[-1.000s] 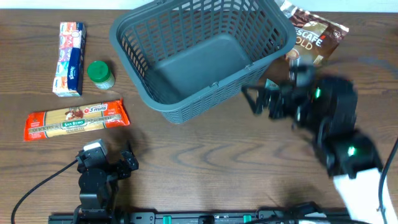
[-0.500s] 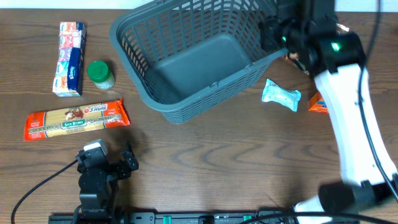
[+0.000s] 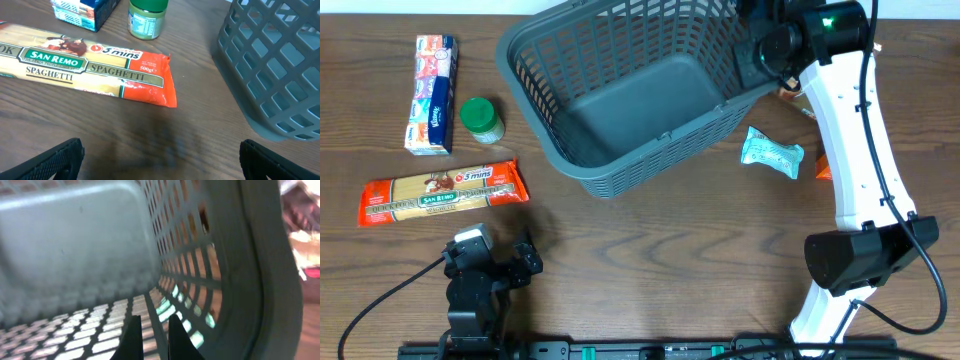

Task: Pack container
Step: 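Reach the right gripper to the basket's right rim and grasp it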

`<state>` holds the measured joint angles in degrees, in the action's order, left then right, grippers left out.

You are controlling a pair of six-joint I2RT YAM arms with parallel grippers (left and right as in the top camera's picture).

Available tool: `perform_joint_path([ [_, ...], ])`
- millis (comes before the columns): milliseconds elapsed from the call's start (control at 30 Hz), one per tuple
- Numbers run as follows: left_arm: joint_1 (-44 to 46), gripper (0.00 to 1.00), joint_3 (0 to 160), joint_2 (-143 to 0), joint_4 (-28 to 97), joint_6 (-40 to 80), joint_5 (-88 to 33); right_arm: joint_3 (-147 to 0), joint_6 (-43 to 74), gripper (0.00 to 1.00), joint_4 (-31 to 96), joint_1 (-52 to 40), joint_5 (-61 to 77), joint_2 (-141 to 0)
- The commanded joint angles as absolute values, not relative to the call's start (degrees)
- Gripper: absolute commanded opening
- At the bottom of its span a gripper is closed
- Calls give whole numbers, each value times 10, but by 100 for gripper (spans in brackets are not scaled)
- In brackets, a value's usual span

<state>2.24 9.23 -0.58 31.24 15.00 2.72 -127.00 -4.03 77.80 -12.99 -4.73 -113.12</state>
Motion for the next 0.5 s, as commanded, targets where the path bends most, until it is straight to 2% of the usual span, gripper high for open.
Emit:
perform_joint_path([
  [0, 19, 98, 84, -2, 312, 147, 25, -1289, -48, 1, 805, -138, -74, -1131],
  [467, 19, 98, 84, -2, 312, 147, 25, -1289, 8, 1, 932, -174, -92, -1131],
])
